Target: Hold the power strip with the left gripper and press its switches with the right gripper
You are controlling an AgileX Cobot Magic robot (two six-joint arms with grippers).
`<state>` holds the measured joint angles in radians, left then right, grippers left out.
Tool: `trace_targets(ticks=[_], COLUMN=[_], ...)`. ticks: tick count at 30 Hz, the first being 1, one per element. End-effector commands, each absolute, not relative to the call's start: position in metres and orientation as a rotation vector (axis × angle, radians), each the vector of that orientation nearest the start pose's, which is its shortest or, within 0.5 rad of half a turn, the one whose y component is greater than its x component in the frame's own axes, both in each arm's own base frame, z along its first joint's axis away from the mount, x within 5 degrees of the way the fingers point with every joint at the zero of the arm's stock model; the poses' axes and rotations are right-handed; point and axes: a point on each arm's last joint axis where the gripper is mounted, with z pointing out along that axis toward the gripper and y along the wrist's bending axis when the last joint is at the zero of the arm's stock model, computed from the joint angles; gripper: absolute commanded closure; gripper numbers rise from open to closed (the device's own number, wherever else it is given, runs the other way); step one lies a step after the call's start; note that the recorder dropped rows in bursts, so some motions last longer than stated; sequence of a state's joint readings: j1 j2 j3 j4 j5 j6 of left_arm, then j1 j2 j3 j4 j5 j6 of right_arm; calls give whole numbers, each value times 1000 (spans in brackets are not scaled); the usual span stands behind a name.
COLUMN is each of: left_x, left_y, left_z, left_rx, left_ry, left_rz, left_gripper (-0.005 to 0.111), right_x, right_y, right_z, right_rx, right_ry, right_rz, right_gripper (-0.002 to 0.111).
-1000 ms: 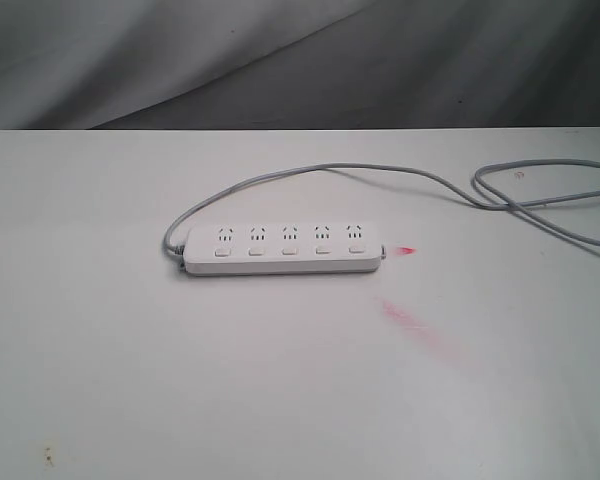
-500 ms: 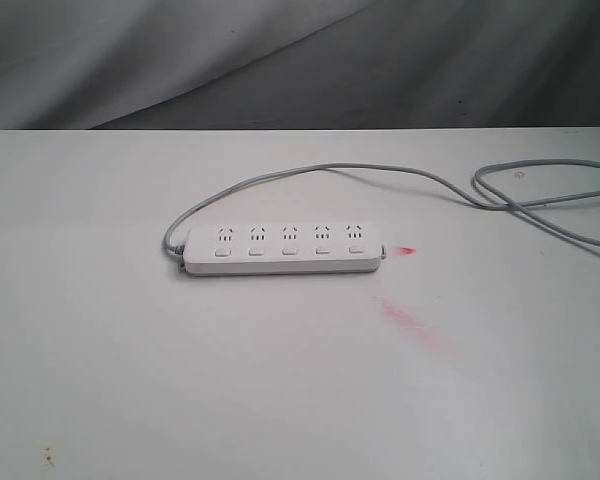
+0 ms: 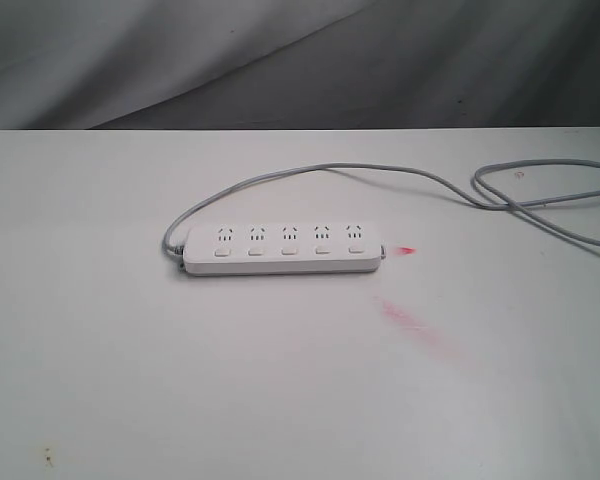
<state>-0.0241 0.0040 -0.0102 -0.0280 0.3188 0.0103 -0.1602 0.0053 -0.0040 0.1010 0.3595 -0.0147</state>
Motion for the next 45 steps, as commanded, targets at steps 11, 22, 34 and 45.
trace_targets(ticks=[11,22,34,45], left_x=[64,118,165,208], left_y=[-2,-5,-15,-8], left_z=[312,404,446,430], left_rx=[67,65,455,613], left_ry=[1613,1684,1797,1796], left_rz=[19,-16,115,-9], left_gripper=[106,106,106,106], right_x=[53,53,53,53], right_y=[-6,-6,-6,-6], right_z=[182,182,182,182], right_rx=[195,195,195,195], right_ry=[1824,1824,1824,1824], right_rz=[-30,-30,-30,-30], right_gripper=[93,93,93,93])
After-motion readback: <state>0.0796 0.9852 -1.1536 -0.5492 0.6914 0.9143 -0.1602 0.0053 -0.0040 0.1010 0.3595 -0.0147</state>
